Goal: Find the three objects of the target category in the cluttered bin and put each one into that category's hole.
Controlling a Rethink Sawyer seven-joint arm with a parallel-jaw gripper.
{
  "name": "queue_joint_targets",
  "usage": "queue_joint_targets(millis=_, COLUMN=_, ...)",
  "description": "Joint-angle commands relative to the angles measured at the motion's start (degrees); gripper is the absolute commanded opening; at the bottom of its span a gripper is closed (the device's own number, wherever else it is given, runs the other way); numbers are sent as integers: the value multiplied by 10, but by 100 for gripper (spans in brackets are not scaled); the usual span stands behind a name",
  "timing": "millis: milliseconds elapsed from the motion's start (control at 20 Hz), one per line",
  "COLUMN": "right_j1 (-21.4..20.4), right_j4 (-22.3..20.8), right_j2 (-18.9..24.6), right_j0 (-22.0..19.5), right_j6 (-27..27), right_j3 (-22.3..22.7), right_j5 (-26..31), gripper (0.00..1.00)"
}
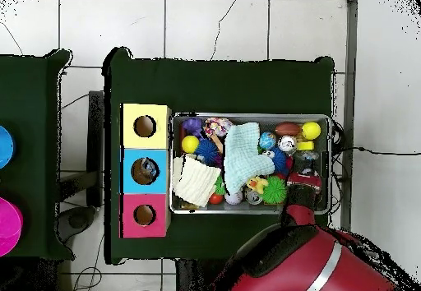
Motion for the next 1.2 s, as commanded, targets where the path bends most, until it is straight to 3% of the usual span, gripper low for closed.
queue_joint_targets(millis=50, right_j1=21, right_j4=-11, right_j2=96, right_j0=11, right_j6=87, right_j3=-124, right_j5=-33, gripper=100)
queue_joint_targets(millis=250, right_j1=15, right_j4=-70, right_j2=113, right_j0=10, right_j6=131, right_j3=-145, right_j5=28, gripper=100)
queue_joint_targets(millis=350, right_j1=12, right_j4=-74, right_j2=118, right_j0=11, right_j6=143, right_j3=-138, right_j5=57, gripper=100)
queue_joint_targets(millis=800, right_j1=-7, right_j4=-41, right_j2=126, right_j0=11, right_j6=141, right_j3=-84, right_j5=144, gripper=100)
queue_joint_targets(millis=1000, right_j1=-46, right_j4=3, right_j2=109, right_j0=28, right_j6=130, right_j3=-24, right_j5=196, gripper=100)
queue_joint_targets(millis=1200, right_j1=-105, right_j4=30, right_j2=78, right_j0=61, right_j6=114, right_j3=17, right_j5=181, gripper=100)
